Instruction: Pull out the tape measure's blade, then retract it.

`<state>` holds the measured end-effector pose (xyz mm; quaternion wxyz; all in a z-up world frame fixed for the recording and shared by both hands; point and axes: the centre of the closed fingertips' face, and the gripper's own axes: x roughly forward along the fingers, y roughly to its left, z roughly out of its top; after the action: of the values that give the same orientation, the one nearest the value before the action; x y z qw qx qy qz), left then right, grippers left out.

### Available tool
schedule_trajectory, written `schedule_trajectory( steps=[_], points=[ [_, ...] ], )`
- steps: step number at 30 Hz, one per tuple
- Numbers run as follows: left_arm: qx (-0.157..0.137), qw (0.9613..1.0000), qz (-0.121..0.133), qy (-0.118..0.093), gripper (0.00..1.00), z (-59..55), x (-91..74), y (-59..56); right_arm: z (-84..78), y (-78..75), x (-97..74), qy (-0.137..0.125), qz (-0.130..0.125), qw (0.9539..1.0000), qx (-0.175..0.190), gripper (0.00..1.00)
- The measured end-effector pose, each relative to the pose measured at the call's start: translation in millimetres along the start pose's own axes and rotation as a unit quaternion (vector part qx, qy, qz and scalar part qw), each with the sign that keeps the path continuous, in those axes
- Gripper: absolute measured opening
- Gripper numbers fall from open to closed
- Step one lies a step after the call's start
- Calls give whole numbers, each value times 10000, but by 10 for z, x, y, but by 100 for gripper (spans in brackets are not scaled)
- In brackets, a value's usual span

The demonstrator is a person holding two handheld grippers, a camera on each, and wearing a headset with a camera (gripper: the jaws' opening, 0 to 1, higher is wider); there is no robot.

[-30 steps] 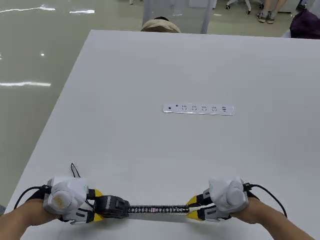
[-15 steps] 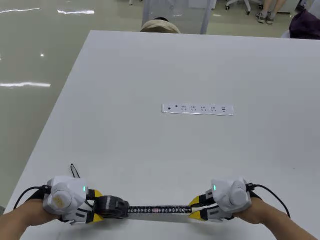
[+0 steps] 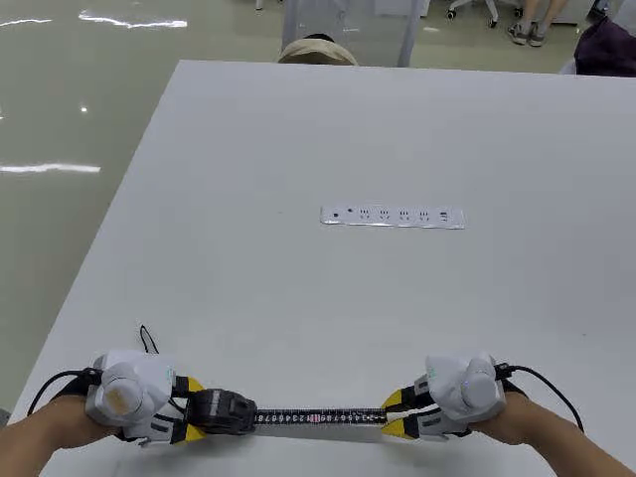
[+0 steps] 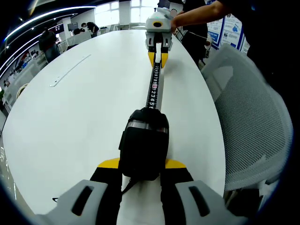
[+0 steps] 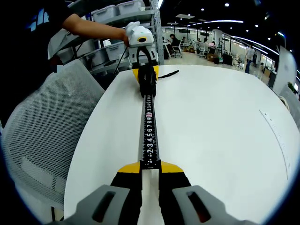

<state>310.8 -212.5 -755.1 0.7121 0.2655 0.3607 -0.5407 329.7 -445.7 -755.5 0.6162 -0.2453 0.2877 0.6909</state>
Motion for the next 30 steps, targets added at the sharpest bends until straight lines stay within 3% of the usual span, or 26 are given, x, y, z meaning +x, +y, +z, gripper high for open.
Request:
schedule_trajectory(
  steps=[30],
  points=[
    [14,10000,-15,26,27,1,5,-11,-169,-16,-130,102,-82,9999,87,10]
  ],
)
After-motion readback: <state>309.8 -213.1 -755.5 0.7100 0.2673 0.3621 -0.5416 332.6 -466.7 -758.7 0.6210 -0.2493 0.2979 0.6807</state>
